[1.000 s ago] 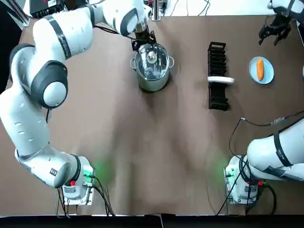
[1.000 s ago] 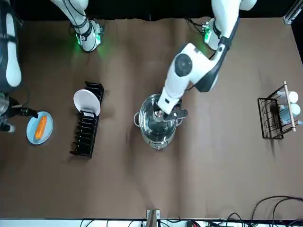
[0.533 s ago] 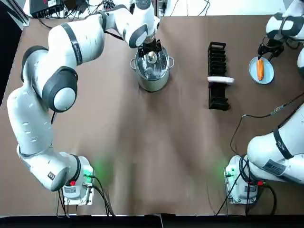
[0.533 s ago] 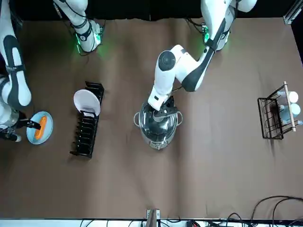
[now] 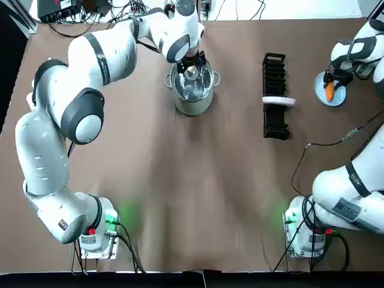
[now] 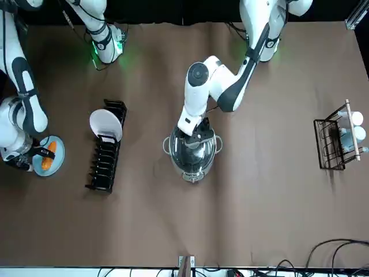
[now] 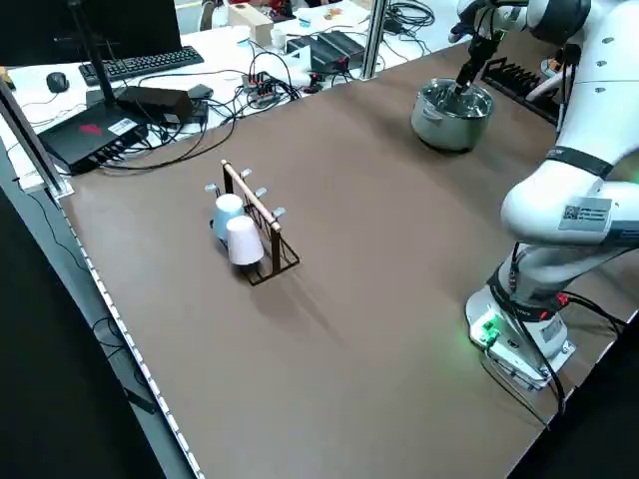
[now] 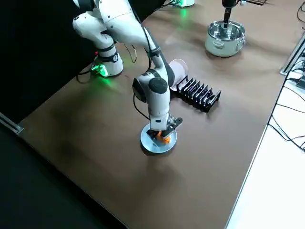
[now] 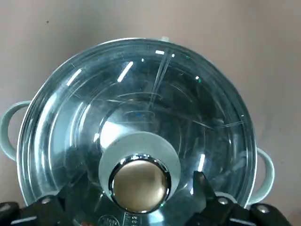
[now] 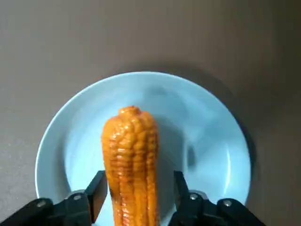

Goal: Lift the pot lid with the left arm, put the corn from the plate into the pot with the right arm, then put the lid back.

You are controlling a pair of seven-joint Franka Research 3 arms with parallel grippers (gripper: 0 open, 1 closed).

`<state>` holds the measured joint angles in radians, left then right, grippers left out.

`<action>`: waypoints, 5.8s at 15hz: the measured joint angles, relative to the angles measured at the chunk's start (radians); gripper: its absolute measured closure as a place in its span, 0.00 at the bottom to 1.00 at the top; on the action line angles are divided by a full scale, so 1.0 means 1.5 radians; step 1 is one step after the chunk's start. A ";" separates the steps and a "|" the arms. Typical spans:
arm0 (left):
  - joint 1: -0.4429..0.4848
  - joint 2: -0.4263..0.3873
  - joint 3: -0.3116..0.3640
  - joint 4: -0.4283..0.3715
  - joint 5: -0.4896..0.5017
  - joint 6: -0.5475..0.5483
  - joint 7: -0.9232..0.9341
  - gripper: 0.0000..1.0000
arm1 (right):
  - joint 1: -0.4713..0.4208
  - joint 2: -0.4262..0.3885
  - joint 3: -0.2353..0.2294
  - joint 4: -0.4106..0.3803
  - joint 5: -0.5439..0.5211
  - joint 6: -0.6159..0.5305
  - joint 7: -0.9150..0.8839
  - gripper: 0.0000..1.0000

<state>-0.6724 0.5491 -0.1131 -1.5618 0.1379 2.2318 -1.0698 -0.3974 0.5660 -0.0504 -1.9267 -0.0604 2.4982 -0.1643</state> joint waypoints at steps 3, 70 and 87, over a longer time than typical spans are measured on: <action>0.000 0.004 0.000 0.002 0.000 0.000 0.000 0.11 | 0.000 0.003 0.002 0.000 0.000 0.001 -0.001 0.62; 0.504 -0.178 -0.163 -0.297 -0.037 -0.144 0.582 0.50 | 0.810 0.219 0.004 0.459 0.061 -0.122 0.514 0.63; 0.453 -0.212 -0.215 -0.126 -0.093 -0.256 0.358 0.50 | 0.766 0.038 -0.007 0.496 0.059 -0.477 0.488 0.00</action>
<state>0.0069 0.2307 -0.4355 -1.7507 -0.0013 1.8480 -0.5328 0.7513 0.6231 -0.0602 -1.1830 0.0279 1.7825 0.5679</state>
